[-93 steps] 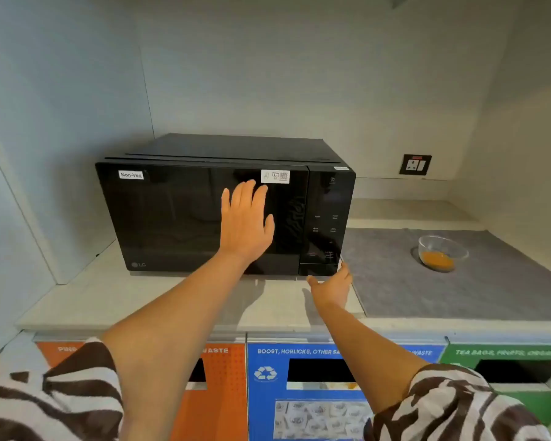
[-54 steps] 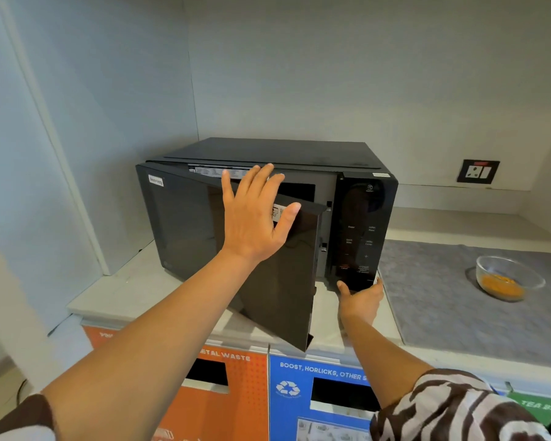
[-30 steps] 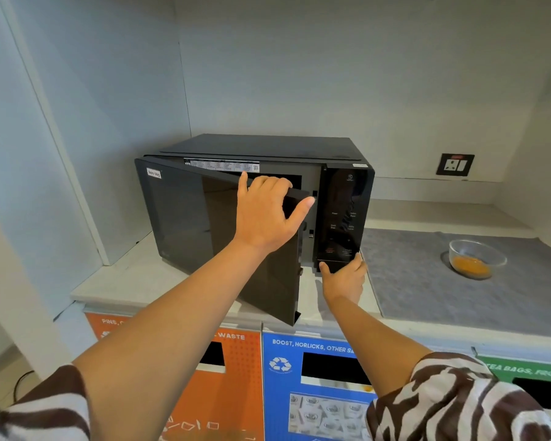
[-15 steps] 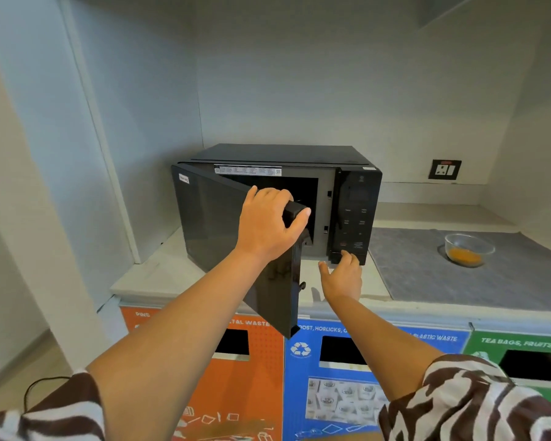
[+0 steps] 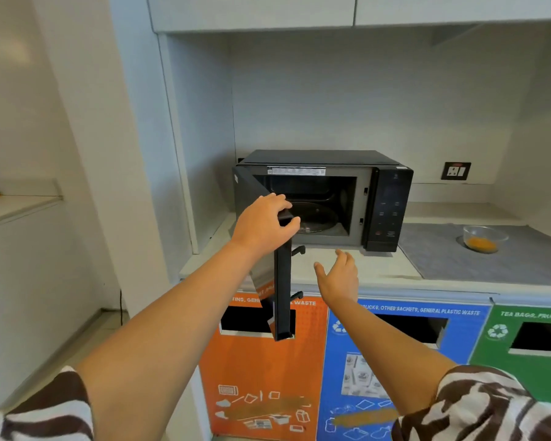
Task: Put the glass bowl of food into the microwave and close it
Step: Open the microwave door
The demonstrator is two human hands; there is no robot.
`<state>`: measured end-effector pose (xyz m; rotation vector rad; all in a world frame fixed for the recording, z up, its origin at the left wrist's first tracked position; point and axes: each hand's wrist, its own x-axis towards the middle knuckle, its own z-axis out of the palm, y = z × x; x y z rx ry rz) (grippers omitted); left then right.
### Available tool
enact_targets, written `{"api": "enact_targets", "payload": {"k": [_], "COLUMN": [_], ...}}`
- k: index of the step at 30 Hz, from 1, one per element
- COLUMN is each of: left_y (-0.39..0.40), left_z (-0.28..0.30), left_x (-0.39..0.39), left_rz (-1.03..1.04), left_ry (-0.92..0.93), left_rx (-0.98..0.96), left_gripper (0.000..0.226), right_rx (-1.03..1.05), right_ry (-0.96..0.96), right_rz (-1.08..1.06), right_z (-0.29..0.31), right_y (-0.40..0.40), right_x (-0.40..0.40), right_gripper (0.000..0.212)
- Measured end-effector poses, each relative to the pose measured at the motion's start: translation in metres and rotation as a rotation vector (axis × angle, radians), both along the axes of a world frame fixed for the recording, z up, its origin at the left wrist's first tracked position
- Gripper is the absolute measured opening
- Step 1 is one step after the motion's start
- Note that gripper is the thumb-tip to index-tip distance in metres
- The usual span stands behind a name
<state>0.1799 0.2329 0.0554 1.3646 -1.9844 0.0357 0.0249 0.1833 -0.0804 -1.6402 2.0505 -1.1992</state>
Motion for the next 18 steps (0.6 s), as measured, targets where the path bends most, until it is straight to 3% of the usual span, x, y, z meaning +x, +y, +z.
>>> {"api": "enact_targets", "payload": {"k": [5, 12, 18], "left_y": [0.019, 0.035, 0.039], "left_z": [0.009, 0.019, 0.017], "left_x": [0.034, 0.076, 0.099], "left_rz": [0.106, 0.370, 0.449], "left_ry": [-0.143, -0.430, -0.489], "left_rx": [0.072, 0.095, 0.092], "left_gripper": [0.051, 0.027, 0.032], "right_rx": [0.005, 0.023, 0.025], "right_ry": [-0.005, 0.002, 0.015], "right_rz": [0.034, 0.062, 0.094], "right_z": [-0.001, 0.009, 0.015], "right_y": [0.023, 0.039, 0.045], "right_x": [0.027, 0.053, 0.070], "right_gripper": [0.063, 0.061, 0.060]}}
